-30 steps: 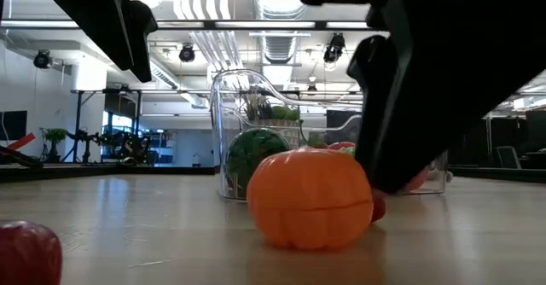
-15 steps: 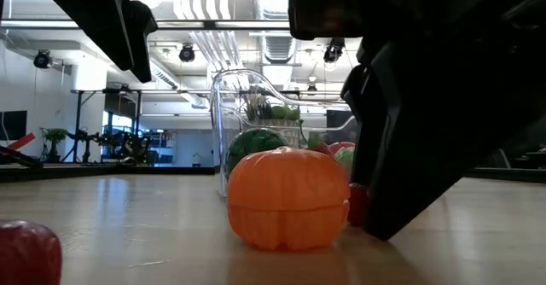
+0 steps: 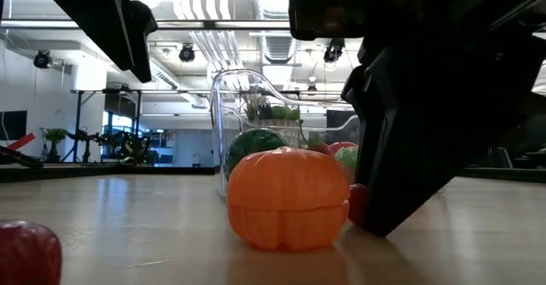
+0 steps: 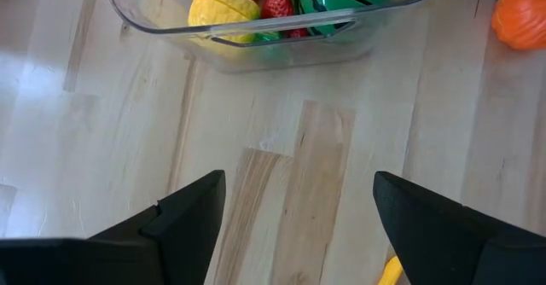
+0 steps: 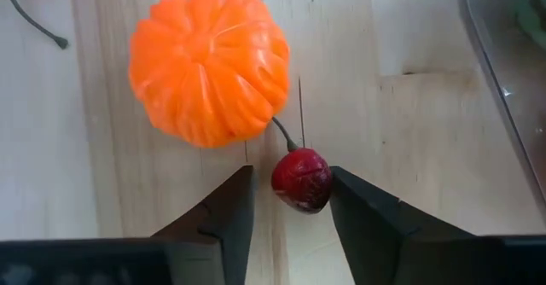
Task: Pick and placing Produce into tupperware
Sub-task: Put the cherry into the transparent bin
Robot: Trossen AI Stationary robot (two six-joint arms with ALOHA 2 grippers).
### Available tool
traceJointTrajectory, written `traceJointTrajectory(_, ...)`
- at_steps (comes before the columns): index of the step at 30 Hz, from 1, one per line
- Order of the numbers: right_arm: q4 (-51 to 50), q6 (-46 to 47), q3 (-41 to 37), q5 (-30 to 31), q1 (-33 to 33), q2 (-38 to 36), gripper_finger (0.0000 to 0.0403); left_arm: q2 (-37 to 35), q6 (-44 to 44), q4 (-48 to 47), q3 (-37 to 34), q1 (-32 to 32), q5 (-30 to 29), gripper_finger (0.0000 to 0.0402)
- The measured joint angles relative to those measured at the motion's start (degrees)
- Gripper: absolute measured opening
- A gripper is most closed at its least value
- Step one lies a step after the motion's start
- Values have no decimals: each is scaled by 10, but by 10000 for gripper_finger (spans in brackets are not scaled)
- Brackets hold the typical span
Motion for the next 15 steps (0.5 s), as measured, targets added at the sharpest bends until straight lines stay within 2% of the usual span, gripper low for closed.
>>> traceJointTrajectory(9, 0, 16, 0, 0, -3, 0, 108, 0, -1, 0, 0, 0, 0, 283)
traceJointTrajectory(15, -10, 81, -1, 8, -3, -3, 91, 0, -1, 0, 0, 0, 0, 283)
